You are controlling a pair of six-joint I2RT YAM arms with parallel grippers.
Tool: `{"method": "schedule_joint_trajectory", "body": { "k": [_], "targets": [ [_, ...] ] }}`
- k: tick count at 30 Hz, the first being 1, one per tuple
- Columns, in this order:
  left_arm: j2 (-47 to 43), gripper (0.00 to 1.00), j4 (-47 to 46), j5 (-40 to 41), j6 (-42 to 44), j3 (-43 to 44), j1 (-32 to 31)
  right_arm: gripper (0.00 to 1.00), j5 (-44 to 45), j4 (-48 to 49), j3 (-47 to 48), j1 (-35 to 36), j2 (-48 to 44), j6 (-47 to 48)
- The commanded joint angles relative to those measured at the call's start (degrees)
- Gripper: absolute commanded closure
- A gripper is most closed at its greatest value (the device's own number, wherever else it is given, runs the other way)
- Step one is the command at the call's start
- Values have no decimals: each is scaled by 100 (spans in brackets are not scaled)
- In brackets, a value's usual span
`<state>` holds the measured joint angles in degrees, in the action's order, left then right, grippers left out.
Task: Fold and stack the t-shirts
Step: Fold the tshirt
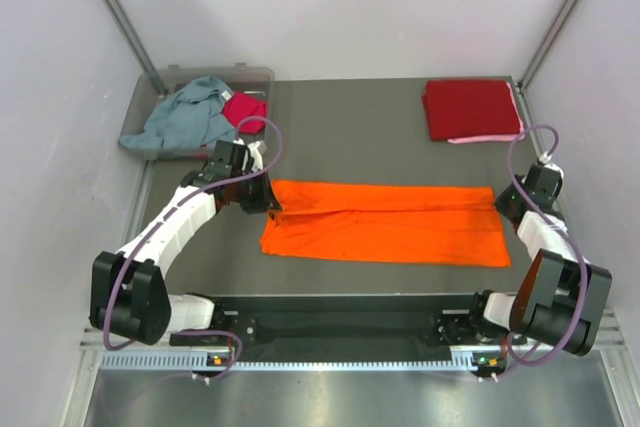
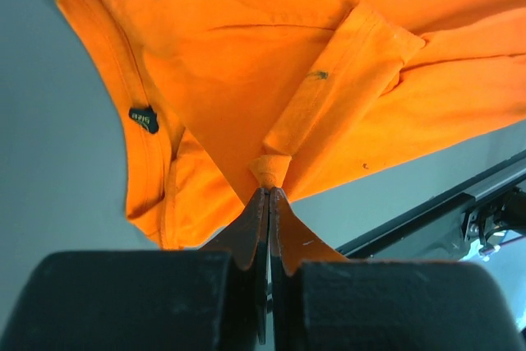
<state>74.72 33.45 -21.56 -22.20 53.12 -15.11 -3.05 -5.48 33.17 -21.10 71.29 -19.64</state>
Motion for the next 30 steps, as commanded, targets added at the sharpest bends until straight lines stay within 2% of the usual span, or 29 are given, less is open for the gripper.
{"method": "schedule_joint_trajectory", "body": {
  "k": [1,8,13,19,23,26,30],
  "targets": [
    [-186,100,-84,-15,-109,-153,-44,100,76,3,-143,62,-194,-101],
    [-194,100,-128,108,-153,-329,-97,100,261,-68,-381,54,-264,-216],
    [-98,100,-111,134,-180,-425,-123,100,559,-550,-180,54,-282,-418],
    [25,100,-32,231,-171,-417,-193,90,1034,-1298,163,54,-168,-646],
    [60,100,-41,258,-180,-434,-272,77,1350,-1307,129,54,-361,-796],
    [104,100,82,266,-154,-391,-299,76,1334,-1316,190,54,-387,-831],
    [166,100,355,793,-57,-276,-422,76,1254,-1395,339,54,-282,-822]
  ]
}}
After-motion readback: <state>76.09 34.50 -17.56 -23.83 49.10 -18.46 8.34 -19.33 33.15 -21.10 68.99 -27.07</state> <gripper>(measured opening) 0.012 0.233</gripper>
